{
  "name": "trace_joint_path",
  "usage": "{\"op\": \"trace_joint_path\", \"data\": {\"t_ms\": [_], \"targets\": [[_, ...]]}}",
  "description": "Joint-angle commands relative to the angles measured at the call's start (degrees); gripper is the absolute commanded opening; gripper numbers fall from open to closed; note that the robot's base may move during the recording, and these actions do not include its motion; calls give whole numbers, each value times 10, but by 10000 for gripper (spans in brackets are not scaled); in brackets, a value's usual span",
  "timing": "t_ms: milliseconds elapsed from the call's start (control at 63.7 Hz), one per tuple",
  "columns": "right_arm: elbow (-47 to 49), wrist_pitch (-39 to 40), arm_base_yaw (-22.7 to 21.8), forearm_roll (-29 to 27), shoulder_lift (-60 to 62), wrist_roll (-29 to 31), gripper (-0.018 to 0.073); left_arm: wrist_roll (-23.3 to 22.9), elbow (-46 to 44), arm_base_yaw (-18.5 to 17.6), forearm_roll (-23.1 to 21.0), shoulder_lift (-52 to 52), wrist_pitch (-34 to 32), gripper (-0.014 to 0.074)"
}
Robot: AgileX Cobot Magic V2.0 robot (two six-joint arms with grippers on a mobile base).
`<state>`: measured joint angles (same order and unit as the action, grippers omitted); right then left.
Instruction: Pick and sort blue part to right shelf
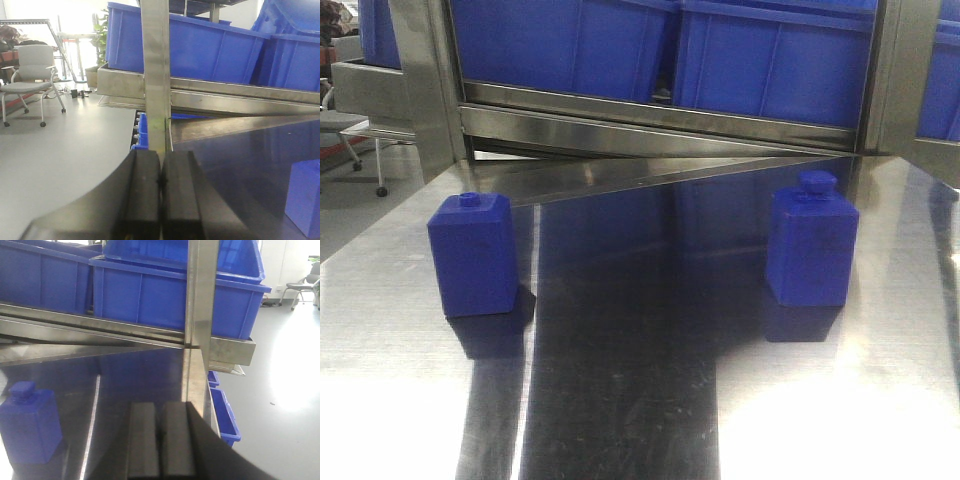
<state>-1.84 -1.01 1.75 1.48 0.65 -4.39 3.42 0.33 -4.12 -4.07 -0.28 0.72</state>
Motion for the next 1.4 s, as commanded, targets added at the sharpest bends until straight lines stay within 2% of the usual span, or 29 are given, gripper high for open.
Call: {"op": "trace_joint_path", "data": {"t_ms": [0,737,941,1177,1381], "targets": [[13,52,-1,4,12,0,75,-6,14,-3,-1,-14,-47,134],[13,52,-1,4,12,0,75,-6,14,-3,-1,-14,-47,134],[15,78,-1,3,12,0,75,-6,14,-3,-1,-14,-47,134],[81,-16,-1,4,-26,0,75,-6,14,-3,-1,-14,-47,134],[159,-42,-1,4,-130,0,75,-6,14,-3,-1,-14,-47,134]]}}
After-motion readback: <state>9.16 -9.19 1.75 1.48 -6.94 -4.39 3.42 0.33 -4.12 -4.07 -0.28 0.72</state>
